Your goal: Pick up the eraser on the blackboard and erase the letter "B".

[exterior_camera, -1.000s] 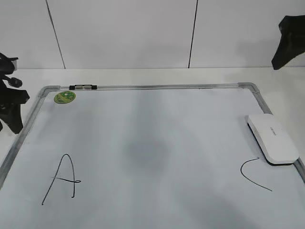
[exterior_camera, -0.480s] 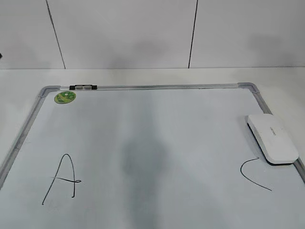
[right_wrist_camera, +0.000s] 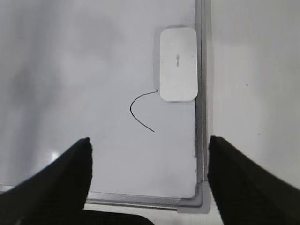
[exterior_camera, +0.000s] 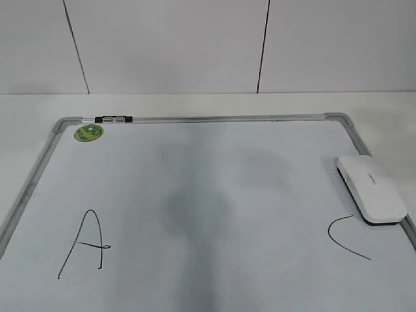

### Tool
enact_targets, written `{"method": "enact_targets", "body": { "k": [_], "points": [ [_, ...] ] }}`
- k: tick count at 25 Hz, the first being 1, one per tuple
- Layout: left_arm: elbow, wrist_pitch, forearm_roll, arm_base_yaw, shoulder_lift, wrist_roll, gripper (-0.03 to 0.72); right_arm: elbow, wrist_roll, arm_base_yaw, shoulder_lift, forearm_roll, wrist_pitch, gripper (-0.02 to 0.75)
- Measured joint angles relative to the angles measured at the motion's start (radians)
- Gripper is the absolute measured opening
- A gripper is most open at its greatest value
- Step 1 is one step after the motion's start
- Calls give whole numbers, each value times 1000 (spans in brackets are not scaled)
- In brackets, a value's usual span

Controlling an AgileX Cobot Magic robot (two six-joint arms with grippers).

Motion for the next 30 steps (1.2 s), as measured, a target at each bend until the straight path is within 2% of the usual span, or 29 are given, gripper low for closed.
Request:
{"method": "enact_targets", "body": {
  "k": [5, 13, 20, 30],
  "points": [
    [110, 13, 0, 0, -229, 2, 254, 141, 0, 0, -187, 0, 3, 589],
    [358, 24, 0, 0, -537, 8, 244, 295, 0, 0, -457, -6, 8, 589],
    [541, 21, 0, 0, -784, 8, 238, 382, 0, 0, -637, -95, 11, 589],
    [642, -14, 0, 0, -1061, 10, 237, 514, 0, 0, -832, -111, 15, 588]
  ]
}}
